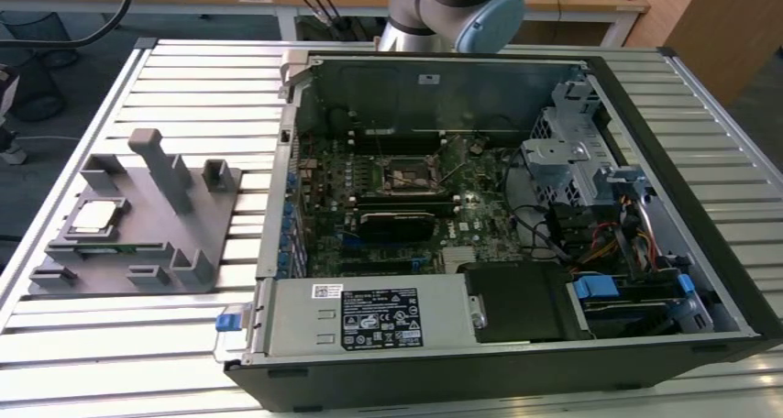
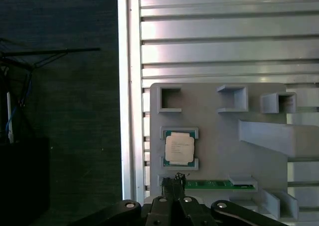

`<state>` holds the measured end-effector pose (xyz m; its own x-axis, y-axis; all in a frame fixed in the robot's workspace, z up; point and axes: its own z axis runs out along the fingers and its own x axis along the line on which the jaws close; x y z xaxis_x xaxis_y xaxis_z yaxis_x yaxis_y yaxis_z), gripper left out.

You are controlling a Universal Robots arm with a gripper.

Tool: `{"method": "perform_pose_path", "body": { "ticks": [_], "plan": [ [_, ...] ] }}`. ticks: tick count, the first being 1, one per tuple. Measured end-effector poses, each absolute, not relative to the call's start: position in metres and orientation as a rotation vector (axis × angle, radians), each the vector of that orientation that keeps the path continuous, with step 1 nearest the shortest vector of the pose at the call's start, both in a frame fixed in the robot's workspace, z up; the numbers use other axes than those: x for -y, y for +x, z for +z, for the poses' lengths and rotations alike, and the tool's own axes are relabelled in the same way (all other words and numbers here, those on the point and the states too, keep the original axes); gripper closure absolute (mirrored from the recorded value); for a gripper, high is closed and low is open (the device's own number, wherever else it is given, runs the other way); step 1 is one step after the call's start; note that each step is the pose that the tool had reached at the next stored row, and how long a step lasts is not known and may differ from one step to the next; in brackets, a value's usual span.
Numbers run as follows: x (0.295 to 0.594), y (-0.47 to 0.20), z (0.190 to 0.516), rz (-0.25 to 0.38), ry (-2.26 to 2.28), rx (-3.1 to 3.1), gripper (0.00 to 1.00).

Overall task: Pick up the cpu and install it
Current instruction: 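Pick up the cpu and move it towards the insertion slot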

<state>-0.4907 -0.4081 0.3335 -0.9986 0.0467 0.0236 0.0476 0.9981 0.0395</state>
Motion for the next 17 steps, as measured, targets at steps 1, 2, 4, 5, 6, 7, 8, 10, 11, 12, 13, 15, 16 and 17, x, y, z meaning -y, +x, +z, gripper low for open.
{"method": "perform_pose_path", "body": {
  "ticks": [1,2,4,5,6,7,8,10,11,12,13,15,16,17],
  "plan": [
    [0.408,-0.491,0.333,-0.062,-0.074,3.117,0.89],
    [0.408,-0.491,0.333,-0.063,-0.074,3.118,0.89],
    [0.408,-0.491,0.330,-0.063,-0.073,3.118,0.89],
    [0.409,-0.491,0.329,-0.063,-0.073,3.117,0.89],
    [0.409,-0.491,0.327,-0.063,-0.072,3.118,0.89],
    [0.409,-0.491,0.326,-0.063,-0.072,3.117,0.89],
    [0.409,-0.491,0.324,-0.063,-0.071,3.118,0.89],
    [0.409,-0.491,0.321,-0.063,-0.071,3.117,0.89],
    [0.411,-0.491,0.320,-0.063,-0.071,3.117,0.89],
    [0.412,-0.491,0.319,-0.064,-0.071,3.117,0.83],
    [0.413,-0.491,0.318,-0.064,-0.071,3.118,0.77],
    [0.414,-0.491,0.316,-0.064,-0.071,3.122,0.71],
    [0.414,-0.491,0.316,-0.064,-0.071,3.125,0.65],
    [0.414,-0.491,0.314,-0.065,-0.071,3.128,0.65]
  ]
}}
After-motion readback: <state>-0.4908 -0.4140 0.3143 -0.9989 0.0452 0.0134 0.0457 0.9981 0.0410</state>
